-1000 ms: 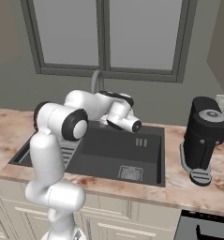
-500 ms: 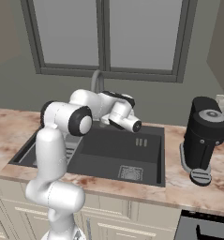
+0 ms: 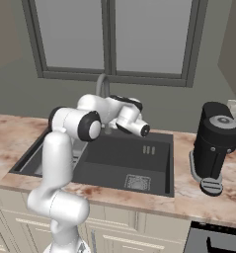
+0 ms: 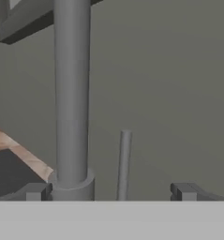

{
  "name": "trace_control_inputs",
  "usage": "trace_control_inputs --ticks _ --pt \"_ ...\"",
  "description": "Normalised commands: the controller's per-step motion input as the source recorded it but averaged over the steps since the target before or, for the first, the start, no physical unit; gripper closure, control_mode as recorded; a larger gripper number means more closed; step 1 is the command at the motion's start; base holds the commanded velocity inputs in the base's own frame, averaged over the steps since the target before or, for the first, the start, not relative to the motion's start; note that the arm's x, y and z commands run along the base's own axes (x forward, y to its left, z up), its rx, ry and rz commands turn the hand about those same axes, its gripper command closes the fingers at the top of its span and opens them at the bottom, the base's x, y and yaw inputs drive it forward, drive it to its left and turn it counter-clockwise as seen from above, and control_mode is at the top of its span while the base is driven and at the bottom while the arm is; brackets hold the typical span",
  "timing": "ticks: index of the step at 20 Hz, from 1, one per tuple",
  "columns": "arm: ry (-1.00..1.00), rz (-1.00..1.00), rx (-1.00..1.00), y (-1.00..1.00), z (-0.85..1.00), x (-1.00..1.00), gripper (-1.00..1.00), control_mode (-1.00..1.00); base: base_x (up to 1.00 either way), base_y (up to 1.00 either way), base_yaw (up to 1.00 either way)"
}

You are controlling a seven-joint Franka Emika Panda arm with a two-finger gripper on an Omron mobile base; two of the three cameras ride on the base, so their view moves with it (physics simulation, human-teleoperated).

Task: Soak the sponge with water for a few seconds and then drop it inside the sink.

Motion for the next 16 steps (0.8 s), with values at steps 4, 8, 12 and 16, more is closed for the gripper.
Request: trace_control_inputs --ticks 4,8,12,16 --pt "0.00 0.00 0.00 0.00 -0.06 0.26 -1.00 -1.00 0.00 0.00 0.00" --pt "0.00 0.00 0.00 0.00 -0.08 0.23 -1.00 -1.00 0.00 0.00 0.00" --pt "0.00 0.00 0.00 0.00 -0.06 0.19 -1.00 -1.00 0.00 0.00 0.00" --pt "0.00 -0.04 0.00 0.00 -0.03 0.12 -1.00 -1.00 0.00 0.00 0.00"
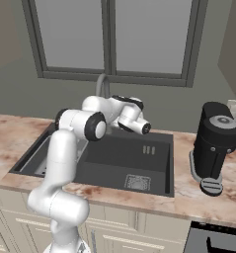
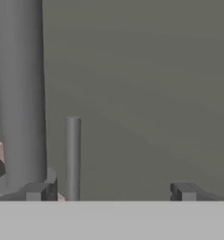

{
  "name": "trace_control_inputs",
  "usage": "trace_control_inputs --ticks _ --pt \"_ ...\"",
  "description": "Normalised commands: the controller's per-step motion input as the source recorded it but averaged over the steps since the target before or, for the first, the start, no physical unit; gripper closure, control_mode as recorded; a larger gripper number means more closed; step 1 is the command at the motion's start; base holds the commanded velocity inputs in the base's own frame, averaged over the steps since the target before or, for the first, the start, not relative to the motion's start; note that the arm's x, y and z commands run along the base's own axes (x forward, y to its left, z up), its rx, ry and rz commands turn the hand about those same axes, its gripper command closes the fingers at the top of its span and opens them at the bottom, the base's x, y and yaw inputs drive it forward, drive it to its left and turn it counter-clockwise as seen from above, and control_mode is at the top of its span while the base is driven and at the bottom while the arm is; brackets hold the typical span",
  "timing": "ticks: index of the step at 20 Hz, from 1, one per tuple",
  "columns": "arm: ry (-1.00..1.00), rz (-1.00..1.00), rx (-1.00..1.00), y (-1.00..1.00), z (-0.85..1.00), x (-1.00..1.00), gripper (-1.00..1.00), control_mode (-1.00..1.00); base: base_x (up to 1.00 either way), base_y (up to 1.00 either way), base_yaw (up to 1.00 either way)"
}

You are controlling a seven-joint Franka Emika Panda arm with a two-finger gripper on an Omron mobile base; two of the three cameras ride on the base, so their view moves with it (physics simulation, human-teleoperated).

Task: Soak the sponge with water for a few seconds and then drop it inside the sink.

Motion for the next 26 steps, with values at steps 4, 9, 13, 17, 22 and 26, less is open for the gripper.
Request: trace_control_inputs --ticks 4,9,13,17,22,26 --pt "0.00 -0.07 0.00 0.00 -0.03 0.08 -1.00 -1.00 0.00 0.00 0.00" --pt "0.00 -0.10 0.00 0.00 -0.06 0.00 -1.00 -1.00 0.00 0.00 0.00" --pt "0.00 -0.11 0.00 0.00 -0.07 0.00 -1.00 -1.00 0.00 0.00 0.00" --pt "0.00 -0.11 0.00 0.00 -0.06 0.00 -1.00 -1.00 0.00 0.00 0.00" --pt "0.00 -0.06 0.00 -0.06 -0.02 0.00 -1.00 -1.00 0.00 0.00 0.00" --pt "0.00 -0.03 0.00 -0.07 0.00 0.03 -1.00 -1.00 0.00 0.00 0.00"
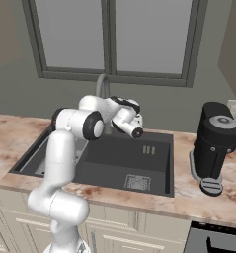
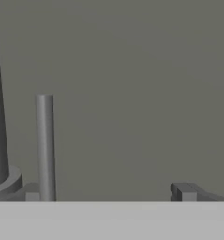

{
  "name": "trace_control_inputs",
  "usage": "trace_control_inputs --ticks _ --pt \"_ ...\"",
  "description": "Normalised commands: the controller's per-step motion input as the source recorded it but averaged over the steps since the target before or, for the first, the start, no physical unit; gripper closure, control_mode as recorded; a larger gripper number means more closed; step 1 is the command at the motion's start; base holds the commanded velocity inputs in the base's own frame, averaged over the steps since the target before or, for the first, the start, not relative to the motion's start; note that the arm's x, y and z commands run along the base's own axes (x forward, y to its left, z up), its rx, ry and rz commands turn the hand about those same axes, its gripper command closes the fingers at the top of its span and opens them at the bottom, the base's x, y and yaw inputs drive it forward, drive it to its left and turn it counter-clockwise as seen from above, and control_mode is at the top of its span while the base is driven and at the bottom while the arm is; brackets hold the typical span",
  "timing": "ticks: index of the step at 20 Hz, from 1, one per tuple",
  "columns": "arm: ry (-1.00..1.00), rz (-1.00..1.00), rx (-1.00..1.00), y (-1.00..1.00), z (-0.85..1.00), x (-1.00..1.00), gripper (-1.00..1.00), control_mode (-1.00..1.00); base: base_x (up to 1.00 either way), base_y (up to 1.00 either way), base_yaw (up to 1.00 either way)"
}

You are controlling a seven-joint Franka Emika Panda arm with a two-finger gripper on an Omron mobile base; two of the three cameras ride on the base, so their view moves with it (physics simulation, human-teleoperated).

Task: Soak the sponge with water for a few seconds and then drop it inside the sink.

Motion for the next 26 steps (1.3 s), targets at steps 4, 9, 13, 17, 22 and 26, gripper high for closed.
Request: trace_control_inputs --ticks 4,9,13,17,22,26 --pt "0.00 -0.02 0.00 -0.16 0.00 0.03 -1.00 -1.00 0.00 0.00 0.00" --pt "0.00 -0.02 0.00 -0.31 -0.01 0.01 -1.00 -1.00 0.00 0.00 0.00" --pt "0.00 -0.03 0.00 -0.38 -0.04 0.00 -1.00 -1.00 0.00 0.00 0.00" --pt "0.00 -0.05 0.00 -0.46 -0.06 0.00 -1.00 -1.00 0.00 0.00 0.00" --pt "0.00 -0.07 0.02 -0.53 0.00 0.00 -1.00 -1.00 0.00 0.00 0.00" --pt "0.00 -0.08 0.04 -0.53 0.00 0.00 -1.00 -1.00 0.00 0.00 0.00"
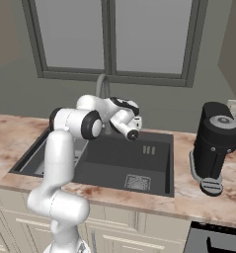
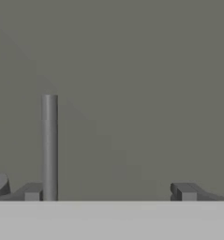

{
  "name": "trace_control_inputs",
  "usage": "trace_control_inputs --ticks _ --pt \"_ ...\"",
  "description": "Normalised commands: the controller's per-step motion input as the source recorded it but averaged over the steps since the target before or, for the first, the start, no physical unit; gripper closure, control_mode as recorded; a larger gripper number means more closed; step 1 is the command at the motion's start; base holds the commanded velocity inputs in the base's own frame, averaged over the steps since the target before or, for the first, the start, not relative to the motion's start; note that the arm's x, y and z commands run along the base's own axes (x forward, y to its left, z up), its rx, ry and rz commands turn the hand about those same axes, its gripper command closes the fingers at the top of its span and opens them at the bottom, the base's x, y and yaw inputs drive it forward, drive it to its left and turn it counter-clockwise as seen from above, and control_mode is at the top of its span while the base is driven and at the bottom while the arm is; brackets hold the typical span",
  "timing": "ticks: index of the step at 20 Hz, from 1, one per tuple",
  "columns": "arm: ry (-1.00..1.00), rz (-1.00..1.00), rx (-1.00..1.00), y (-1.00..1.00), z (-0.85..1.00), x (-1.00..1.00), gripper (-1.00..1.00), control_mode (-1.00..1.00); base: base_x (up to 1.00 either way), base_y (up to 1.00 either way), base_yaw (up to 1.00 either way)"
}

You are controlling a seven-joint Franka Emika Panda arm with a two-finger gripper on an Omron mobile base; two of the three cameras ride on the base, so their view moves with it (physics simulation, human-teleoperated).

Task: Soak the sponge with water for a few seconds and then drop it inside the sink.

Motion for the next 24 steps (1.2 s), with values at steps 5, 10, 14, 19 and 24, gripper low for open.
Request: trace_control_inputs --ticks 5,10,14,19,24 --pt "0.00 -0.09 0.06 -0.53 -0.05 0.00 -1.00 -1.00 0.00 0.00 0.00" --pt "0.00 -0.09 0.07 -0.55 -0.08 0.00 -1.00 -1.00 0.00 0.00 0.00" --pt "0.00 -0.09 0.06 -0.53 -0.04 0.00 -1.00 -1.00 0.00 0.00 0.00" --pt "0.00 -0.07 0.06 -0.55 -0.03 0.00 -1.00 -1.00 0.00 0.00 0.00" --pt "0.02 -0.06 0.05 -0.58 -0.03 0.00 -1.00 -1.00 0.00 0.00 0.00"
